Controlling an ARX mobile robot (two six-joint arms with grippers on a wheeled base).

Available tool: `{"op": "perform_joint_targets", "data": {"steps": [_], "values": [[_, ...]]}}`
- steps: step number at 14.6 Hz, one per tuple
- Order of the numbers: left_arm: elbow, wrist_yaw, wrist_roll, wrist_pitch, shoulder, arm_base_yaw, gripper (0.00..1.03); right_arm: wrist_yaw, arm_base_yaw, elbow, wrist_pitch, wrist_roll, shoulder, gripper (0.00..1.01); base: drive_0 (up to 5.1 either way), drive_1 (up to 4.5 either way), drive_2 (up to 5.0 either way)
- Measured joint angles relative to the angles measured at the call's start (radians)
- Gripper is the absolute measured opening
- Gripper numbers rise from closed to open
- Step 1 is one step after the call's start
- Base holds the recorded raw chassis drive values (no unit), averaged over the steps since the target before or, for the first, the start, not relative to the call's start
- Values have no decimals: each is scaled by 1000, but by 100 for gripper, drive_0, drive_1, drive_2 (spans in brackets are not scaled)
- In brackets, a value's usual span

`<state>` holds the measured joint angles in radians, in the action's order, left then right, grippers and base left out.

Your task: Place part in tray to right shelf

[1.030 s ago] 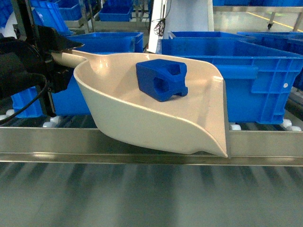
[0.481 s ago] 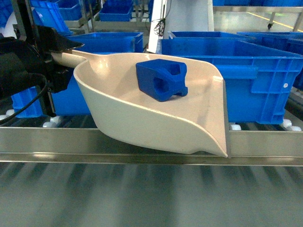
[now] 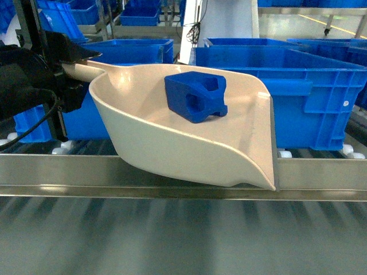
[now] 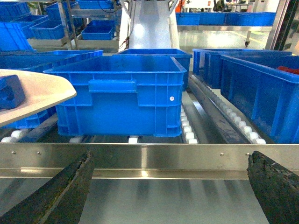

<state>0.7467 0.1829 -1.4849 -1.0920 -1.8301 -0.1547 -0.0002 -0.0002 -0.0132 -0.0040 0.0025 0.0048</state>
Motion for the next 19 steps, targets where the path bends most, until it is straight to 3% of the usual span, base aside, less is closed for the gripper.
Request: {"op": "perform_joint_targets", "data": {"steps": [19], "values": [[3, -10, 8, 31, 2, 0, 12, 0, 0, 0, 0, 0, 0, 98, 0, 0, 0]]}}
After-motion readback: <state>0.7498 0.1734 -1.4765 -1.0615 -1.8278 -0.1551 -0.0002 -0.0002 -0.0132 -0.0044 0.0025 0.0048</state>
